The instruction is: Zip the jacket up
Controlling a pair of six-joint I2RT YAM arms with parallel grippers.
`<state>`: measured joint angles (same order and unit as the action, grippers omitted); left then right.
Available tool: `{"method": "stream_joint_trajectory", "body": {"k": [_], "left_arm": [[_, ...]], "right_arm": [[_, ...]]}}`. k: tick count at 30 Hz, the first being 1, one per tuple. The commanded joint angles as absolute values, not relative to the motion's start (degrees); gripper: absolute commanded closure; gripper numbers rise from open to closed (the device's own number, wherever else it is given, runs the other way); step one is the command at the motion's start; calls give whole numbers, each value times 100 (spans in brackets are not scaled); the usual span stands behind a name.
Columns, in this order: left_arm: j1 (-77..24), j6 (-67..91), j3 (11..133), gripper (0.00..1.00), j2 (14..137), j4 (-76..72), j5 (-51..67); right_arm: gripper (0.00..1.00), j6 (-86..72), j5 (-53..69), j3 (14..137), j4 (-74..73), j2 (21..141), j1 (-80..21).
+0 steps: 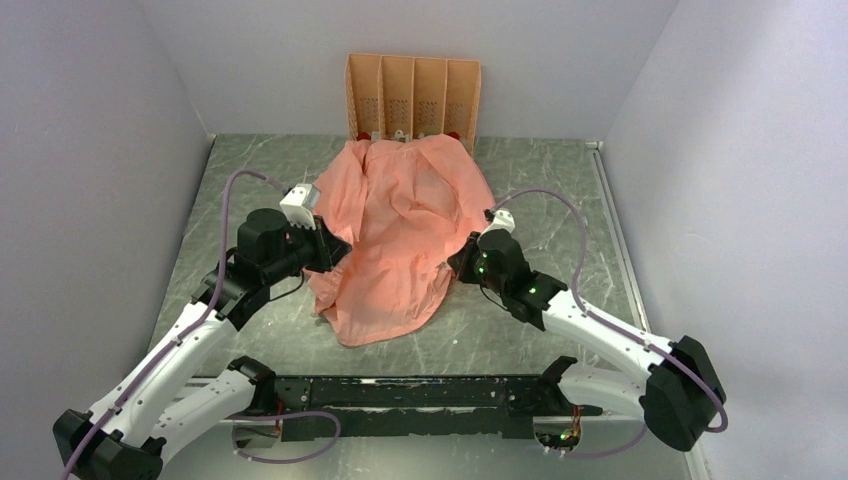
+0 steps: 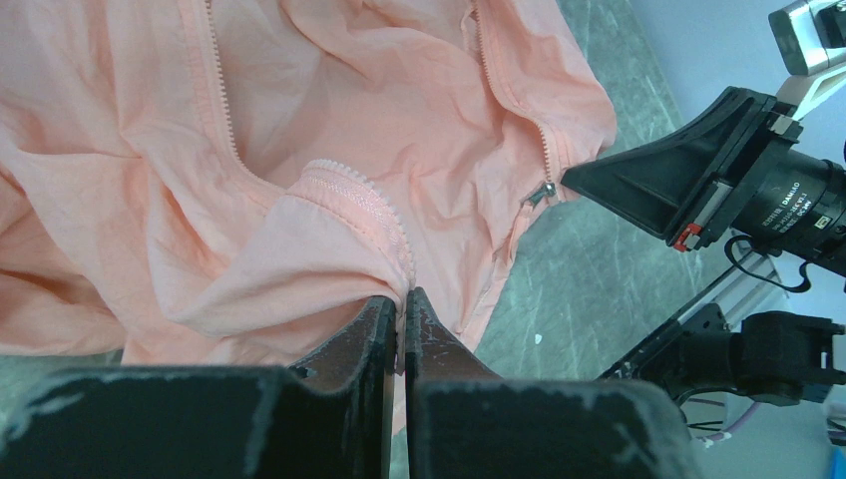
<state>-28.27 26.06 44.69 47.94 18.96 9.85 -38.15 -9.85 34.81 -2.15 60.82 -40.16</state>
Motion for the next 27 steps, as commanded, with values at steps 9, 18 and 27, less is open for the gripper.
{"method": "stream_joint_trajectory", "body": {"k": [9,18,27], "left_arm": [[-2781,3005,4554,92,4959,2026,230],[-2777,3167,4695,92,5006,2501,-610],[-2760,3287,4982,92,4976,3105,-1445]], "right_arm": [[100,-3881,-33,3576,-363,5732,-2968],[100,-3789,659,3629,-648,5234,-2310],[100,-3709,798,3873,-1317,4760,-1880]]}}
